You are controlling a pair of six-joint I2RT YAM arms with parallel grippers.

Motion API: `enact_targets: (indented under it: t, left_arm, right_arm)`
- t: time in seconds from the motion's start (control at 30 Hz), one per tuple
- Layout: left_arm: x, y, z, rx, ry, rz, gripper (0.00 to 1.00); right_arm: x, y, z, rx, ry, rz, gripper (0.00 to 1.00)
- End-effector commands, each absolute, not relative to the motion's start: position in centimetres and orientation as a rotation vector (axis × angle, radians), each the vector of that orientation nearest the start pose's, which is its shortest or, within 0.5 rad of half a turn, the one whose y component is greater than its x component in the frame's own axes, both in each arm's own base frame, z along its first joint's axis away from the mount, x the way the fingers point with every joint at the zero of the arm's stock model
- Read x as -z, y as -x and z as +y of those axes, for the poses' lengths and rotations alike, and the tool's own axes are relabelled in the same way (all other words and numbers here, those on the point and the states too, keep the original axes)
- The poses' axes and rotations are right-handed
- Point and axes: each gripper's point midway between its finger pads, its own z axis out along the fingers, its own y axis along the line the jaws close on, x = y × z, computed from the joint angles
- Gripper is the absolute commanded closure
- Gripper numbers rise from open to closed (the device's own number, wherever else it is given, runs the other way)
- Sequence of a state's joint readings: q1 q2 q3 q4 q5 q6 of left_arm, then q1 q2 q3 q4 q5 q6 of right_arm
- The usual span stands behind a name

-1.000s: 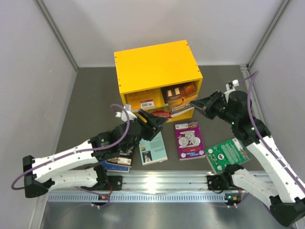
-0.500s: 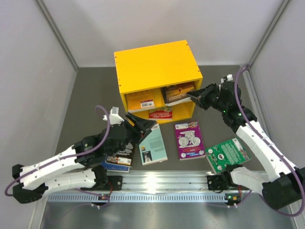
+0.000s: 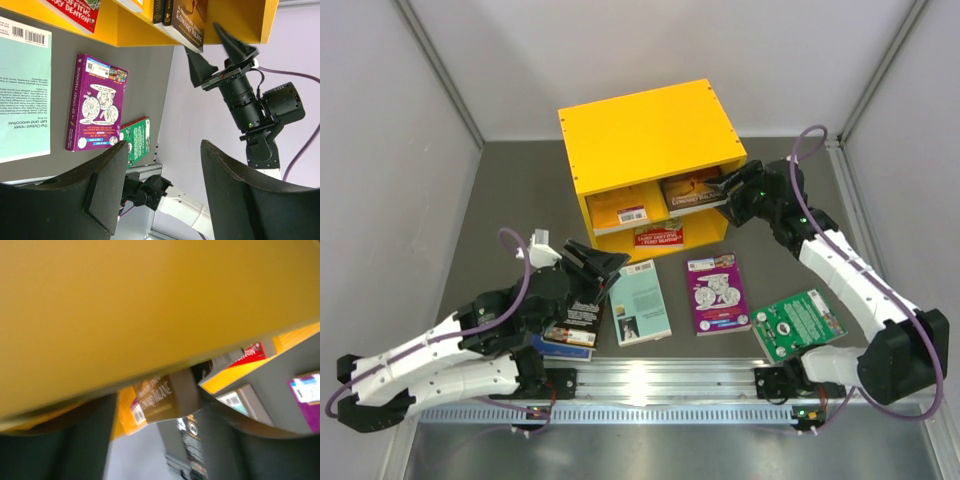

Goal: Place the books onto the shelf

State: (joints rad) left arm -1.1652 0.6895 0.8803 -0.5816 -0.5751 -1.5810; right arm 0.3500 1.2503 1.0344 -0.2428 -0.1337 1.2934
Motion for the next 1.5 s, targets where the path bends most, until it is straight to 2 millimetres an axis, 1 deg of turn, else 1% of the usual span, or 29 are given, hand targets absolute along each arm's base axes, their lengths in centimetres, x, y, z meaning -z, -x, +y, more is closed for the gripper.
enact_targets:
  t: [0.0, 0.07, 0.13, 0.2, 0.23, 0.27, 0.3, 0.33, 0.37, 0.4, 0.47, 0.5, 0.53, 0.57, 0.6, 0.63, 0.67, 0.7, 0.77, 0.8, 0.83, 0.9, 1.07, 1.1, 1.17, 1.27, 1.37, 1.4, 1.47]
  left_arm:
    - [-29.1, -16.5, -22.2, 1.223, 0.851, 1.937, 0.35]
    - [-29.0, -16.6, -22.4, 1.217, 0.847, 1.940, 0.35]
    - [-29.3, -16.7, -22.5, 1.211, 0.842, 1.936, 0.35]
    - [-28.8, -16.8, -22.4, 1.157, 0.817, 1.961, 0.35]
    - [-29.2, -16.9, -22.3, 1.145, 0.811, 1.962, 0.35]
    - [-28.9, -16.9, -22.2, 1.114, 0.798, 1.977, 0.35]
    - [-27.5, -16.7, -21.9, 1.025, 0.778, 2.033, 0.34]
    - [-27.5, -16.7, -21.8, 0.999, 0.773, 2.048, 0.34]
    - [-26.8, -16.6, -21.6, 0.953, 0.752, 2.079, 0.34]
    - [-25.9, -16.4, -21.6, 0.896, 0.719, 2.121, 0.34]
    - [-24.6, -15.9, -21.4, 0.815, 0.660, 2.189, 0.33]
    - [-23.5, -15.8, -21.4, 0.753, 0.649, 2.227, 0.32]
    - [-22.0, -15.3, -20.3, 0.654, 0.632, 2.282, 0.29]
    - [-21.2, -15.0, -19.9, 0.600, 0.626, 2.315, 0.27]
    - [-19.7, -14.5, -19.4, 0.513, 0.605, 2.366, 0.25]
    - [-18.3, -13.9, -18.2, 0.412, 0.577, 2.418, 0.20]
    - [-17.2, -13.4, -17.4, 0.325, 0.537, 2.460, 0.19]
    - [-15.4, -13.0, -16.8, 0.208, 0.511, 2.520, 0.18]
    - [-13.4, -12.1, -15.7, 0.044, 0.409, 2.592, 0.17]
    - [-12.2, -11.9, -15.6, -0.051, 0.368, 2.630, 0.17]
    - [-11.7, -11.7, -15.3, -0.117, 0.336, 2.645, 0.16]
    - [-10.9, -12.1, -15.4, -0.247, 0.236, 2.660, 0.16]
    - [-10.4, -14.3, -14.7, -0.558, 0.049, 2.582, 0.10]
    - [-9.8, -14.5, -14.3, -0.652, 0.024, 2.574, 0.07]
    - [-9.1, -15.0, -14.8, -0.679, -0.013, 2.567, 0.07]
    - [-7.4, -15.5, -14.9, -0.728, -0.053, 2.577, 0.06]
    - [-6.0, -15.7, -13.9, -0.749, -0.029, 2.603, 0.06]
    - [-5.6, -15.4, -13.0, -0.757, -0.021, 2.616, 0.06]
    - [-4.6, -15.8, -12.7, -0.700, 0.015, 2.644, 0.08]
  right_arm:
    - [-29.1, -37.8, 18.5, -1.108, -0.941, 1.889, 0.30]
    - [-29.1, -37.5, 18.1, -1.096, -0.945, 1.897, 0.20]
    - [-29.1, -37.1, 17.6, -1.085, -0.948, 1.902, 0.18]
    - [-29.3, -36.0, 17.0, -1.079, -0.940, 1.909, 0.16]
    - [-29.3, -35.6, 16.8, -1.076, -0.936, 1.914, 0.15]
    - [-29.9, -34.8, 16.7, -1.089, -0.913, 1.909, 0.14]
    - [-29.6, -34.1, 16.5, -1.070, -0.896, 1.931, 0.14]
    - [-29.7, -33.5, 16.3, -1.063, -0.877, 1.939, 0.14]
    - [-30.5, -32.4, 16.2, -1.073, -0.839, 1.933, 0.13]
    - [-29.8, -31.5, 15.9, -1.029, -0.803, 1.977, 0.13]
    - [-30.3, -29.4, 15.3, -1.005, -0.730, 1.988, 0.13]
    - [-30.0, -28.6, 15.1, -0.972, -0.656, 2.007, 0.13]
    - [-28.6, -27.5, 14.9, -0.946, -0.637, 2.053, 0.13]
    - [-28.3, -26.4, 14.8, -0.949, -0.598, 2.066, 0.13]
    - [-27.5, -25.6, 14.7, -0.927, -0.547, 2.096, 0.13]
    - [-25.8, -24.5, 14.5, -0.900, -0.547, 2.165, 0.13]
    - [-24.4, -23.4, 14.6, -0.903, -0.534, 2.213, 0.13]
    - [-23.3, -22.6, 14.5, -0.893, -0.531, 2.255, 0.13]
    - [-21.3, -21.0, 14.5, -0.910, -0.538, 2.306, 0.13]
    - [-21.0, -20.7, 14.5, -0.919, -0.539, 2.310, 0.13]
    - [-20.5, -20.3, 14.5, -0.917, -0.542, 2.318, 0.13]
    - [-20.5, -19.8, 14.4, -0.922, -0.520, 2.315, 0.13]
    - [-20.4, -19.0, 14.1, -0.902, -0.512, 2.344, 0.13]
    - [-20.5, -18.9, 14.0, -0.900, -0.511, 2.344, 0.14]
    - [-20.8, -18.7, 13.8, -0.895, -0.513, 2.324, 0.13]
    - [-20.6, -18.3, 13.7, -0.892, -0.513, 2.332, 0.13]
    - [-20.4, -17.9, 13.6, -0.892, -0.516, 2.345, 0.13]
    - [-20.4, -17.8, 13.6, -0.891, -0.515, 2.346, 0.13]
    - [-20.3, -17.6, 13.4, -0.883, -0.514, 2.345, 0.13]
